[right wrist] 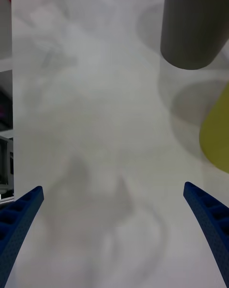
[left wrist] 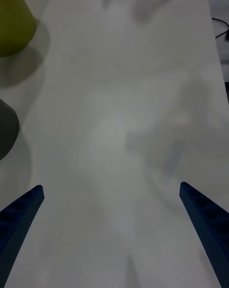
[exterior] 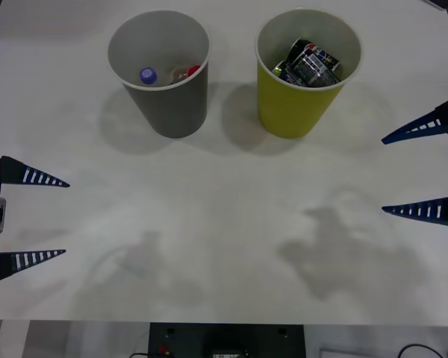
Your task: Put the can into the green bin and the plastic bottle into the gray bin
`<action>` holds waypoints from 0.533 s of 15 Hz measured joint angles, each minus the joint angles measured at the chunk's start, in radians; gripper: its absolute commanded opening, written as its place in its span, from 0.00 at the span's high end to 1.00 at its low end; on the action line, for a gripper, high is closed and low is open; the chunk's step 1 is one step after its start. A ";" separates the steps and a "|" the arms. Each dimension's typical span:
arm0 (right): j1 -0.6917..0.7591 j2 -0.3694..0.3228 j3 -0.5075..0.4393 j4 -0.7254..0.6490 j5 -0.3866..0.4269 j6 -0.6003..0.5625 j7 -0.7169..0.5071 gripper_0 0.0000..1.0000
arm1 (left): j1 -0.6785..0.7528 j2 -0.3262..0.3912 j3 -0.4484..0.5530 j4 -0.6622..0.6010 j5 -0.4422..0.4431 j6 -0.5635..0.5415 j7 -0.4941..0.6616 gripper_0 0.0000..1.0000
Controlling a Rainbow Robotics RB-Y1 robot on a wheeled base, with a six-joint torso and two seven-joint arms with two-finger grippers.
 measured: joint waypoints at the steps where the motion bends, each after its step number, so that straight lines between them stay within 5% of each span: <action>1: 0.025 0.014 -0.013 0.006 0.001 -0.001 0.035 0.00 | 0.000 0.000 0.000 0.000 0.000 0.000 0.000 0.02; 8: 0.099 0.093 -0.045 0.111 0.004 -0.076 0.294 0.00 | 0.000 0.000 0.000 0.000 0.000 0.000 0.000 0.02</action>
